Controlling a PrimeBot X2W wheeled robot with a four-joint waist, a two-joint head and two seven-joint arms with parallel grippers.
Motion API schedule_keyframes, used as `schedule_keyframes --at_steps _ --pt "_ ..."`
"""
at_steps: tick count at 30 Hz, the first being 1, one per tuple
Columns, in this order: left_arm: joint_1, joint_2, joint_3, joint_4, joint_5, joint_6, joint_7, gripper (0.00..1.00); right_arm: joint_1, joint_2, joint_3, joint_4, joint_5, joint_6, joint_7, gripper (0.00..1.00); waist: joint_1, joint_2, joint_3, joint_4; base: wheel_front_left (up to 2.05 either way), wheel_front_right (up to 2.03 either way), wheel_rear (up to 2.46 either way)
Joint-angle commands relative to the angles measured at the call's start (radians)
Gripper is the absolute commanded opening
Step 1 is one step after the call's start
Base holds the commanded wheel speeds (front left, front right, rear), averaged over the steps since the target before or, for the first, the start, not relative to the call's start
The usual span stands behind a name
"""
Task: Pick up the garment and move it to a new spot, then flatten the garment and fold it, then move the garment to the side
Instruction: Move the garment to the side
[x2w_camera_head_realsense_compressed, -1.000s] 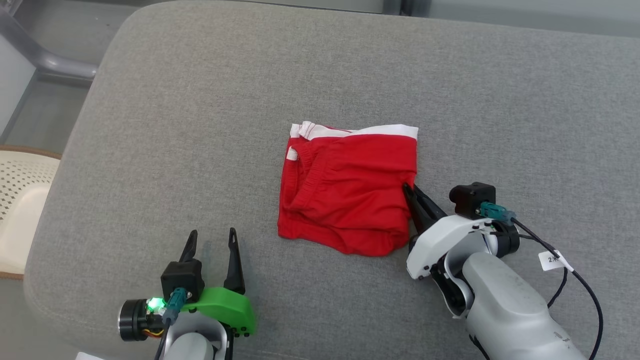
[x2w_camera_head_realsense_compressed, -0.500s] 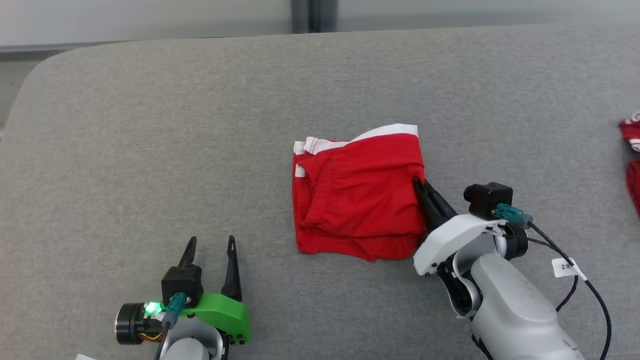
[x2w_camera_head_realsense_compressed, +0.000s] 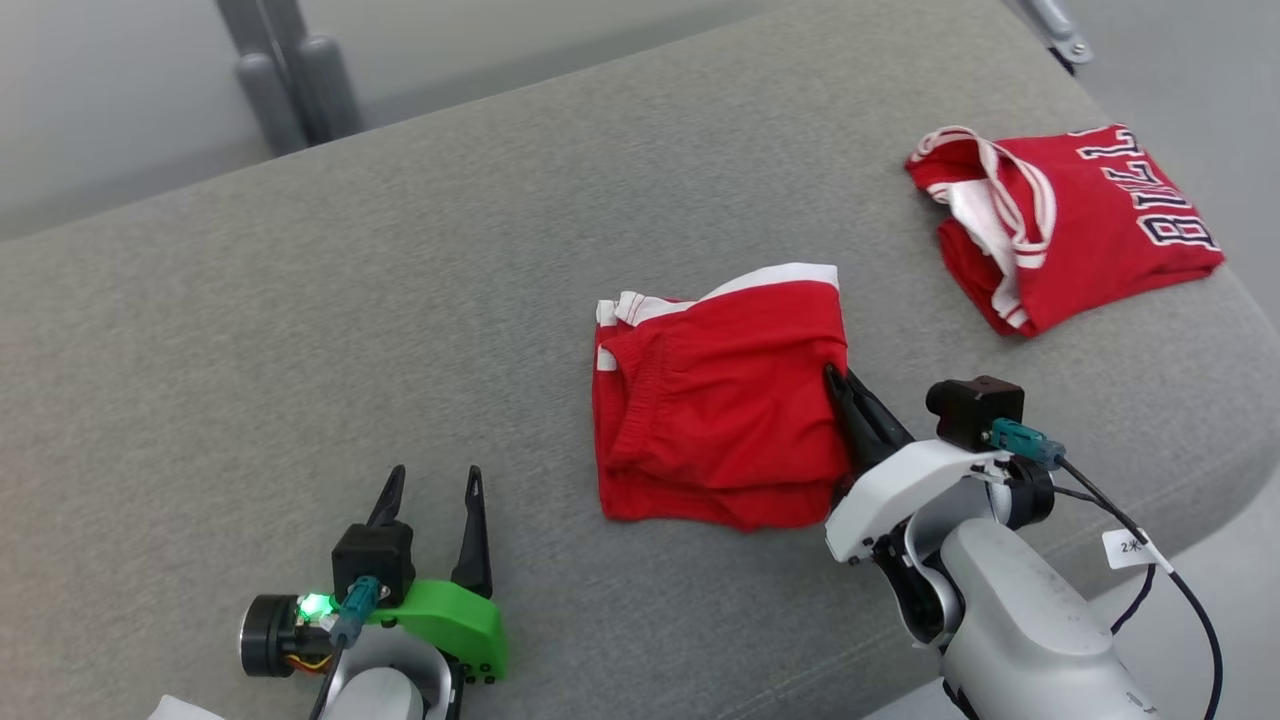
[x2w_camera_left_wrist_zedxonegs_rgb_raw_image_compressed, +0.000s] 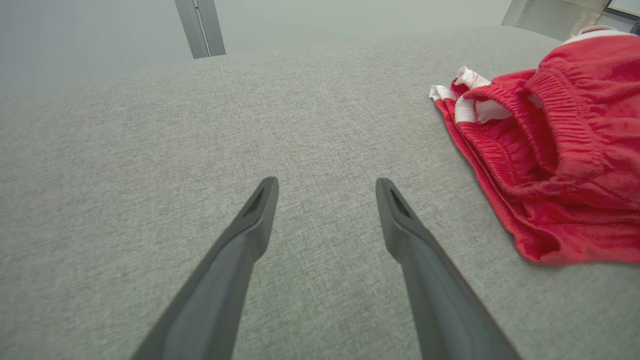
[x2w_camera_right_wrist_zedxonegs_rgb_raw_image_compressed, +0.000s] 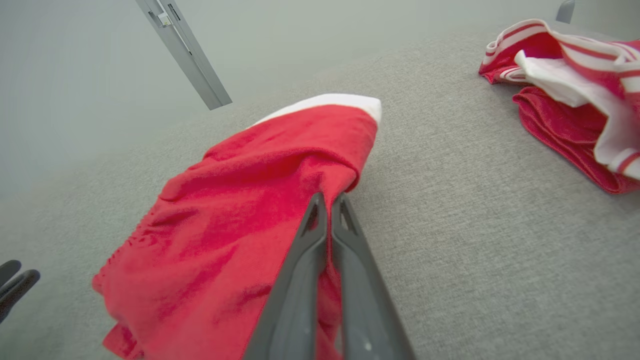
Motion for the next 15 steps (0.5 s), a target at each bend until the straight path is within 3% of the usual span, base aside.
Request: schedule_keyframes --at_steps 1,9,15 --pt "-0.013 0.005 -0.002 0.004 -0.007 -0.003 0.000 1.00 0.011 -0.001 0.001 -0.005 -0.001 -0.001 -0.003 0.00 0.0000 -0.0001 -0.016 -0.190 0.00 0.00 0.00" --pt "-0.059 0.006 -0.057 0.037 -0.004 -0.028 0.000 1.00 0.020 -0.001 -0.053 -0.021 -0.053 -0.001 -0.003 0.00 0.0000 -0.0001 0.014 -0.204 0.00 0.00 0.00" --pt "-0.050 0.006 -0.050 0.038 0.004 -0.015 0.000 1.00 -0.062 -0.028 -0.002 0.025 -0.100 -0.001 -0.003 0.00 0.0000 -0.0001 0.032 -0.198 0.00 0.00 0.00"
